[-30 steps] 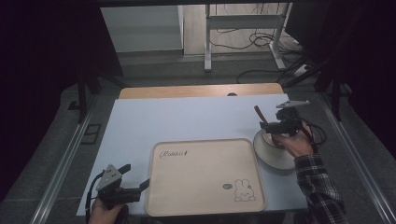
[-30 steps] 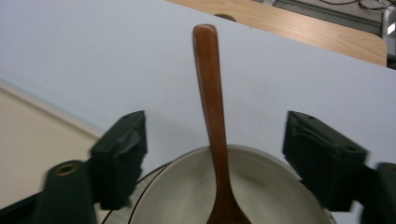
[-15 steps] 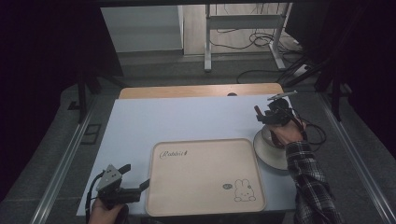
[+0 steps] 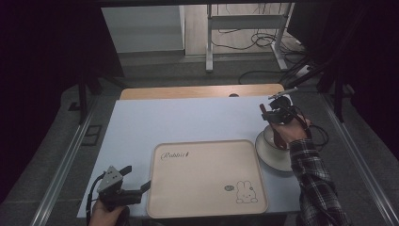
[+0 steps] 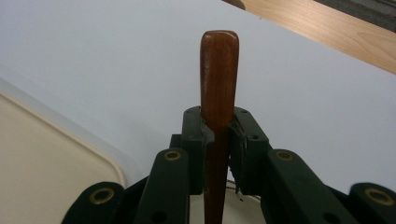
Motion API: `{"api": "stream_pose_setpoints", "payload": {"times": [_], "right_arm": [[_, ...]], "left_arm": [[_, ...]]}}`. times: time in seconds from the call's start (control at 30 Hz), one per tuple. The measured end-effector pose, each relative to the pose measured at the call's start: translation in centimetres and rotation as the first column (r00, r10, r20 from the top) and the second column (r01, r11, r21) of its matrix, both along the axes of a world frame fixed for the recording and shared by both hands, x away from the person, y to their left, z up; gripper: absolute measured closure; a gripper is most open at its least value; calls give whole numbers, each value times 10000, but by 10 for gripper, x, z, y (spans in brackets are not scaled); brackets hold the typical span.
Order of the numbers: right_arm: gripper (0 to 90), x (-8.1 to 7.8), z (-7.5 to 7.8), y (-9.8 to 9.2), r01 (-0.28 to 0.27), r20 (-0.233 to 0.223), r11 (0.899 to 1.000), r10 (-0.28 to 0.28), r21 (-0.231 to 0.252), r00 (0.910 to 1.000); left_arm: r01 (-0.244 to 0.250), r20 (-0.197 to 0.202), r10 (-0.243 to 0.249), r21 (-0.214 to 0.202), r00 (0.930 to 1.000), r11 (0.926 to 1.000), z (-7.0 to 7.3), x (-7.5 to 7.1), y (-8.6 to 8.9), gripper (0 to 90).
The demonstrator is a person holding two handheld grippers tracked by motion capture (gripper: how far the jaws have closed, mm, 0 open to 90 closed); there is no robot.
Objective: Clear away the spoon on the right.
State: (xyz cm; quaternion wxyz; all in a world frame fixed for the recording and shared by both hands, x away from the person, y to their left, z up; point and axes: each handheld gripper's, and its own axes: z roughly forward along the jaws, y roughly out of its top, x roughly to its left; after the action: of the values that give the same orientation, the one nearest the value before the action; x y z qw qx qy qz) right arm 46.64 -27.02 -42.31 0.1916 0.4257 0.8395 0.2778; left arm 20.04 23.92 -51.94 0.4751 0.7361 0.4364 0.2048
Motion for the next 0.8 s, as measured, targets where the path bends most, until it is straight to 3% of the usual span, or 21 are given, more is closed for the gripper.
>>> {"api": "stream_pose_setpoints", "payload": {"times": [0.2,0.53,0.8], "right_arm": [[778,-1,16,-6,59,-131,9999,-58,112,9999],[779,-8,49,-10,604,-610,9980,-593,164,9964],[779,-18,70,-10,654,-798,9977,-639,158,9948]], "left_arm": [[-5,-4,5,24,10000,10000,0,0,0,66],[23,29,-24,74,10000,10000,0,0,-1,66],[38,39,-39,113,10000,9999,0,0,-1,67]]}}
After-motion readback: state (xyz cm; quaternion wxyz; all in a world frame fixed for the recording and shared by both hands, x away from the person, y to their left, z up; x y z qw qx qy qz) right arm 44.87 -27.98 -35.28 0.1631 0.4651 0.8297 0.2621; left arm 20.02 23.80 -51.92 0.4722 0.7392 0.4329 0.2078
